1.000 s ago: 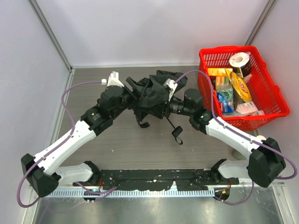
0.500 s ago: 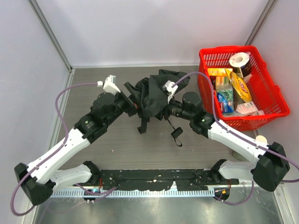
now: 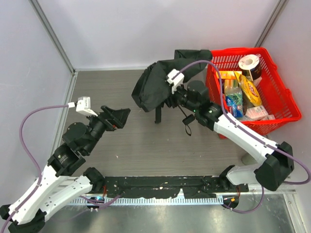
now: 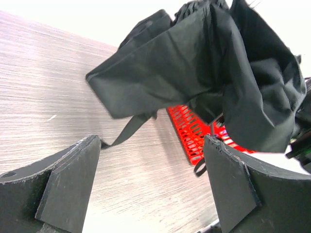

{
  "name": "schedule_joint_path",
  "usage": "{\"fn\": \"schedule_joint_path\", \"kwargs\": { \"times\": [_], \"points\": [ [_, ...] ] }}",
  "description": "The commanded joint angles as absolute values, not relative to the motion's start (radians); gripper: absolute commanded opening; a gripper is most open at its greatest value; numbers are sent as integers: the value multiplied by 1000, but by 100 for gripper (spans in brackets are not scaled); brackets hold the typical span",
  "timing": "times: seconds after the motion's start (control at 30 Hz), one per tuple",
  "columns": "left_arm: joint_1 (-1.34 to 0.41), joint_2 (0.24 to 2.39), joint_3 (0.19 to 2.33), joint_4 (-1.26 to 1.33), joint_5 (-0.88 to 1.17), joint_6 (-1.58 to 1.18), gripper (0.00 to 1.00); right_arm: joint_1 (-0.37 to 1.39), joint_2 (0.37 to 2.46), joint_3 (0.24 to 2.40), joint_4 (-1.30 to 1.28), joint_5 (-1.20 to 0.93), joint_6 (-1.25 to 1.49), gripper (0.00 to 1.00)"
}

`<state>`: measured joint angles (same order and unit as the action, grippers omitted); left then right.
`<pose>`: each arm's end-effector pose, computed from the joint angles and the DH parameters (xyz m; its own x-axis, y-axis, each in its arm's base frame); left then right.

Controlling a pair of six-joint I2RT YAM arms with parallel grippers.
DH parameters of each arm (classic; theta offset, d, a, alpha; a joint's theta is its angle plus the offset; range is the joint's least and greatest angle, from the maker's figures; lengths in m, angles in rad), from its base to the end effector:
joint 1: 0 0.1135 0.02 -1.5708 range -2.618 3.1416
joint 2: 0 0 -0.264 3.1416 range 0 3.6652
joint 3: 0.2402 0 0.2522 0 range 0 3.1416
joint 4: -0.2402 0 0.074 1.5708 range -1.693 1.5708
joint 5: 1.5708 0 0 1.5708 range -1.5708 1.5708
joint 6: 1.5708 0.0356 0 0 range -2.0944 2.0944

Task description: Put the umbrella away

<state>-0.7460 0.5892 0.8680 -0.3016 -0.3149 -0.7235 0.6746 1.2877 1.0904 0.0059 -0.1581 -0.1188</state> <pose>0.1010 -0.0783 0.3828 -0.2892 -0.5898 -0.7540 0.3022 0.6911 -0.6565 0.2350 0.1951 0.3570 -0.0601 -0.1979 -0.9784 -0.7499 0.6558 -0.0866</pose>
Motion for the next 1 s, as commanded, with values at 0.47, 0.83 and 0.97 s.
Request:
{"fn": "schedule_joint_path", "kwargs": {
  "times": [0.47,0.83,0.97],
  "points": [
    [-746,734,919,-6,-64,-896,100,611,1450,1348,-31,32,-545,1],
    [-643,974,980,32,29,-988,90,600,1425,1387,-130,-132,-489,1],
    [-557,988,928,5,43,-956,59,589,1376,1339,-147,-242,-434,1]
  ]
}}
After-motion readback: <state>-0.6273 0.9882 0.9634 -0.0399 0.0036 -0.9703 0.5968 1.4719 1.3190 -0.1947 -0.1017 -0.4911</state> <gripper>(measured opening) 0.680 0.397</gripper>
